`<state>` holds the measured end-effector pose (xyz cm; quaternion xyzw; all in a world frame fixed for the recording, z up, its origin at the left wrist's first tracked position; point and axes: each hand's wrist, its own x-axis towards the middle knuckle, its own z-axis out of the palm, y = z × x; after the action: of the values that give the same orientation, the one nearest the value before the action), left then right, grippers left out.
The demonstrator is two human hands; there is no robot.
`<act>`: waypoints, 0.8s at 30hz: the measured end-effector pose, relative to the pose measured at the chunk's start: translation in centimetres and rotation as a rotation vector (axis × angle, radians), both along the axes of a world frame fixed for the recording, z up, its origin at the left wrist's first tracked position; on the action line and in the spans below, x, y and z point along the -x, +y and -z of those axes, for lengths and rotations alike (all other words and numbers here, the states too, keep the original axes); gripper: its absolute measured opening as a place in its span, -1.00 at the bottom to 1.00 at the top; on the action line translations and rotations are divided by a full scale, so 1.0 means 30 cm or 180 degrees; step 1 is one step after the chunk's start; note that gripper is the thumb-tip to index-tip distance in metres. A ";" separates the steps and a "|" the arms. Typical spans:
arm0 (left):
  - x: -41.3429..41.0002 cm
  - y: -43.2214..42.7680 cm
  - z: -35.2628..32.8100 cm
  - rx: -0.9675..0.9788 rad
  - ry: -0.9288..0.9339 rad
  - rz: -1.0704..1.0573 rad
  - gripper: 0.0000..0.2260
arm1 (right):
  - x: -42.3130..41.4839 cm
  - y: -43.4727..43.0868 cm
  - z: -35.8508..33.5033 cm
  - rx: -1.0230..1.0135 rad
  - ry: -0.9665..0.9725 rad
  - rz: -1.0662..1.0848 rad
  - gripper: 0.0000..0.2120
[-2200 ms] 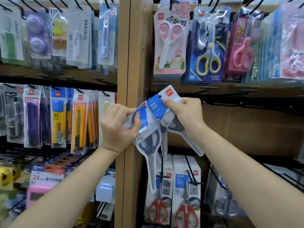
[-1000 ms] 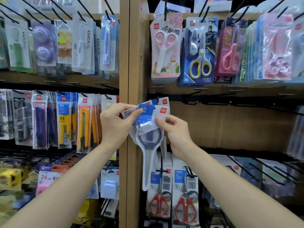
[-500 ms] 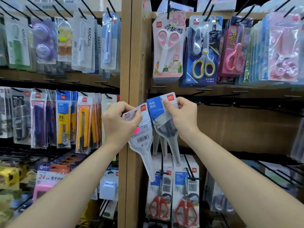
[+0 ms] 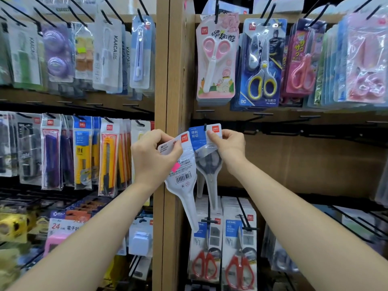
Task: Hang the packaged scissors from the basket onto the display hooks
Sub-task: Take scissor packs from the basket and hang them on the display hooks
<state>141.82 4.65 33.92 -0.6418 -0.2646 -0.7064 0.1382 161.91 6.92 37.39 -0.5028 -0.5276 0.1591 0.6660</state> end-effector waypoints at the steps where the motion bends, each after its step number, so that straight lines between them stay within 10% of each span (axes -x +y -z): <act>1: 0.001 0.000 0.000 -0.0001 0.0014 0.0014 -0.82 | -0.004 0.009 -0.006 0.0062 -0.0186 0.0193 -0.77; 7: 0.016 -0.012 -0.002 0.0068 0.0125 0.0071 -0.84 | -0.020 -0.032 0.037 -0.0152 -0.0489 0.0990 -0.85; 12: 0.016 -0.051 -0.024 0.0421 0.0101 0.0157 -0.86 | 0.055 -0.211 0.128 -0.0586 -0.0307 -0.0162 -0.94; 19: -0.036 -0.152 -0.046 0.1311 -0.0215 0.0174 -0.84 | 0.199 -0.332 0.304 -0.0826 -0.2134 -0.0160 -0.15; 24: -0.069 -0.211 -0.097 0.1935 -0.0424 0.1041 -0.85 | 0.200 -0.333 0.303 -0.1027 -0.1584 -0.0218 -0.26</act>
<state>143.88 -1.70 36.82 -0.6399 -0.3650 -0.6485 -0.1917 155.91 -3.06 28.31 -0.3959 -0.7098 -0.0326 0.5817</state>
